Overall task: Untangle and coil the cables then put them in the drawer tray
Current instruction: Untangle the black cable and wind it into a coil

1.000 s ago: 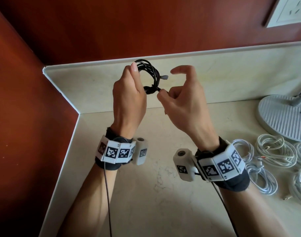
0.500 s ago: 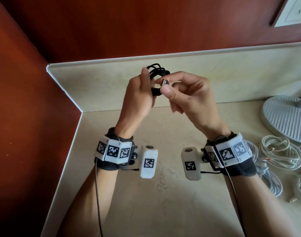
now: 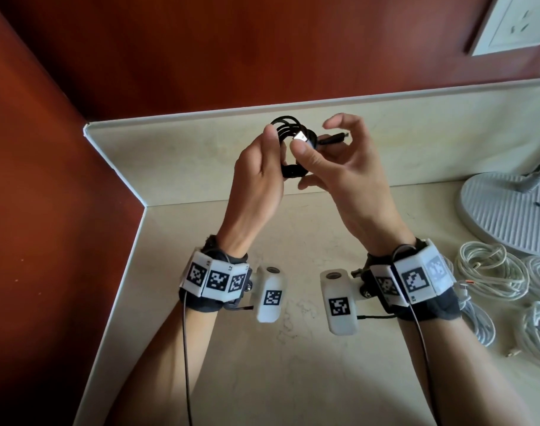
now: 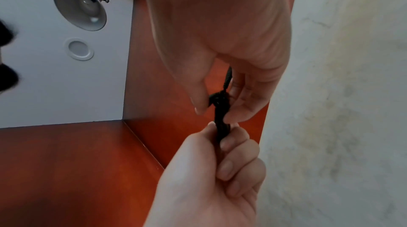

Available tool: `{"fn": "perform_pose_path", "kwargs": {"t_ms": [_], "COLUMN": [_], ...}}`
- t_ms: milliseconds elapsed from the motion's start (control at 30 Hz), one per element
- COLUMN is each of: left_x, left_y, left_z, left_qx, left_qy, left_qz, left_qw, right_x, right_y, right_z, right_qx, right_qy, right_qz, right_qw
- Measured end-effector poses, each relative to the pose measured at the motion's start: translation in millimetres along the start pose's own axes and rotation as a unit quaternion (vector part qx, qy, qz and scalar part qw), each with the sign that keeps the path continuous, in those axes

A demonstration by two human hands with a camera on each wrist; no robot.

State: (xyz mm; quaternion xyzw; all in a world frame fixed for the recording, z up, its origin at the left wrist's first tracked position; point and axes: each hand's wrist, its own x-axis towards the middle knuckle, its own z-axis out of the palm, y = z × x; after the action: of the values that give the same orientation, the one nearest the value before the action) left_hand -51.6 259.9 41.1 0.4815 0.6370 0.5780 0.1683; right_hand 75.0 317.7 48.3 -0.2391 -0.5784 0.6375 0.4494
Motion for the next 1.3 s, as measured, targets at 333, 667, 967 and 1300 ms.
{"fn": "perform_pose_path", "kwargs": {"t_ms": [333, 667, 967, 1300], "left_x": [-35.3, -87.6, -142.3, -232.8], "left_y": [22.0, 59.5, 62.6, 61.7], "left_z": [7.3, 16.3, 30.6, 44.1], "left_qx": [0.063, 0.117, 0.108, 0.153], "left_qy": [-0.076, -0.086, -0.058, -0.049], "left_qz": [0.036, 0.073, -0.011, -0.067], "left_qw": [0.994, 0.987, 0.992, 0.985], "right_x": [-24.8, -87.4, -134.5, -218.3], "right_y": [-16.8, -30.4, -25.3, -16.3], "right_z": [-35.9, -61.6, -70.0, -94.4], "right_qx": [-0.109, 0.075, -0.022, -0.112], "right_qy": [0.033, -0.011, 0.039, 0.089], "right_qz": [0.036, 0.092, 0.022, 0.036], "right_qw": [0.993, 0.993, 0.999, 0.989]}}
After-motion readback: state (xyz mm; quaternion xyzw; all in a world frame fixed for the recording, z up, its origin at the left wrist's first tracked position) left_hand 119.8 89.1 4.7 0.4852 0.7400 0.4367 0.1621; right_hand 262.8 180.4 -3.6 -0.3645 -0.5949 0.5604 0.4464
